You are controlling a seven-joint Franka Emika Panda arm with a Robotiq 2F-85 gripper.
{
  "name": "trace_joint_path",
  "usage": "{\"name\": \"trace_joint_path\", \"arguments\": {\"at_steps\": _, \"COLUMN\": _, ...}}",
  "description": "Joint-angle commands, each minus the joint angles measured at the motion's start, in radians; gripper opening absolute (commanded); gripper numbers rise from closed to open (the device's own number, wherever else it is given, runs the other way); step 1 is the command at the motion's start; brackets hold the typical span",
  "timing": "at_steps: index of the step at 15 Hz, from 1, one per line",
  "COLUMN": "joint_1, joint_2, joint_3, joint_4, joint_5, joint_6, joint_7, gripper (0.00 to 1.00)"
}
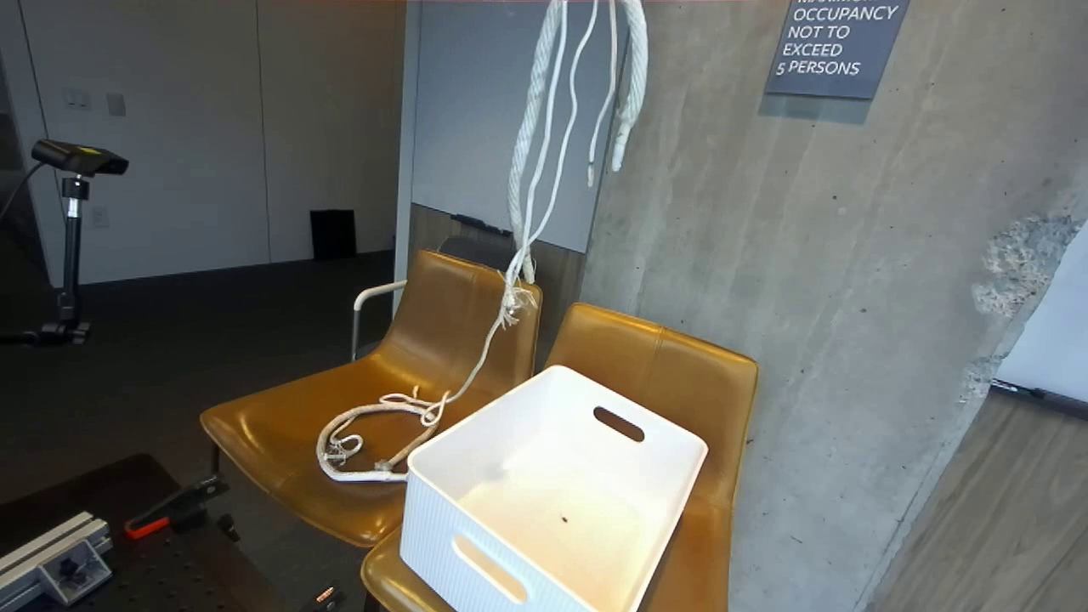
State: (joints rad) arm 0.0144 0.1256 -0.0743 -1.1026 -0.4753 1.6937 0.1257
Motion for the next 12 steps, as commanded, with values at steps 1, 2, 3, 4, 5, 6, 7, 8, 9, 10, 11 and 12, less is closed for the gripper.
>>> {"name": "trace_joint_path", "arguments": {"at_steps": 1, "joint_1": -0.065, "joint_2": 0.092, "joint_3": -0.036, "joint_4": 0.238, "joint_5": 0.029, "joint_6": -0.101, "joint_7": -0.109, "gripper": 0.00}}
{"name": "trace_joint_path", "arguments": {"at_steps": 2, "joint_1": -0.090, "joint_2": 0.109, "joint_3": -0.049, "joint_4": 0.280, "joint_5": 0.052, "joint_6": -0.111, "joint_7": -0.141, "gripper": 0.00}}
{"name": "trace_joint_path", "arguments": {"at_steps": 3, "joint_1": -0.116, "joint_2": 0.131, "joint_3": -0.061, "joint_4": 0.324, "joint_5": 0.074, "joint_6": -0.119, "joint_7": -0.171, "gripper": 0.00}}
{"name": "trace_joint_path", "arguments": {"at_steps": 4, "joint_1": -0.146, "joint_2": 0.156, "joint_3": -0.073, "joint_4": 0.362, "joint_5": 0.104, "joint_6": -0.117, "joint_7": -0.203, "gripper": 0.00}}
{"name": "trace_joint_path", "arguments": {"at_steps": 5, "joint_1": -0.184, "joint_2": 0.199, "joint_3": -0.081, "joint_4": 0.418, "joint_5": 0.146, "joint_6": -0.122, "joint_7": -0.241, "gripper": 0.00}}
{"name": "trace_joint_path", "arguments": {"at_steps": 6, "joint_1": -0.214, "joint_2": 0.218, "joint_3": -0.093, "joint_4": 0.423, "joint_5": 0.183, "joint_6": -0.104, "joint_7": -0.262, "gripper": 0.00}}
{"name": "trace_joint_path", "arguments": {"at_steps": 7, "joint_1": -0.250, "joint_2": 0.251, "joint_3": -0.098, "joint_4": 0.436, "joint_5": 0.223, "joint_6": -0.090, "joint_7": -0.286, "gripper": 0.00}}
{"name": "trace_joint_path", "arguments": {"at_steps": 8, "joint_1": -0.281, "joint_2": 0.289, "joint_3": -0.101, "joint_4": 0.453, "joint_5": 0.257, "joint_6": -0.080, "joint_7": -0.302, "gripper": 0.00}}
{"name": "trace_joint_path", "arguments": {"at_steps": 9, "joint_1": -0.312, "joint_2": 0.327, "joint_3": -0.099, "joint_4": 0.462, "joint_5": 0.291, "joint_6": -0.073, "joint_7": -0.317, "gripper": 0.00}}
{"name": "trace_joint_path", "arguments": {"at_steps": 10, "joint_1": -0.341, "joint_2": 0.349, "joint_3": -0.084, "joint_4": 0.439, "joint_5": 0.315, "joint_6": -0.051, "joint_7": -0.320, "gripper": 0.00}}
{"name": "trace_joint_path", "arguments": {"at_steps": 11, "joint_1": -0.358, "joint_2": 0.375, "joint_3": -0.078, "joint_4": 0.429, "joint_5": 0.336, "joint_6": -0.038, "joint_7": -0.320, "gripper": 0.00}}
{"name": "trace_joint_path", "arguments": {"at_steps": 12, "joint_1": -0.367, "joint_2": 0.400, "joint_3": -0.069, "joint_4": 0.410, "joint_5": 0.359, "joint_6": -0.025, "joint_7": -0.311, "gripper": 0.00}}
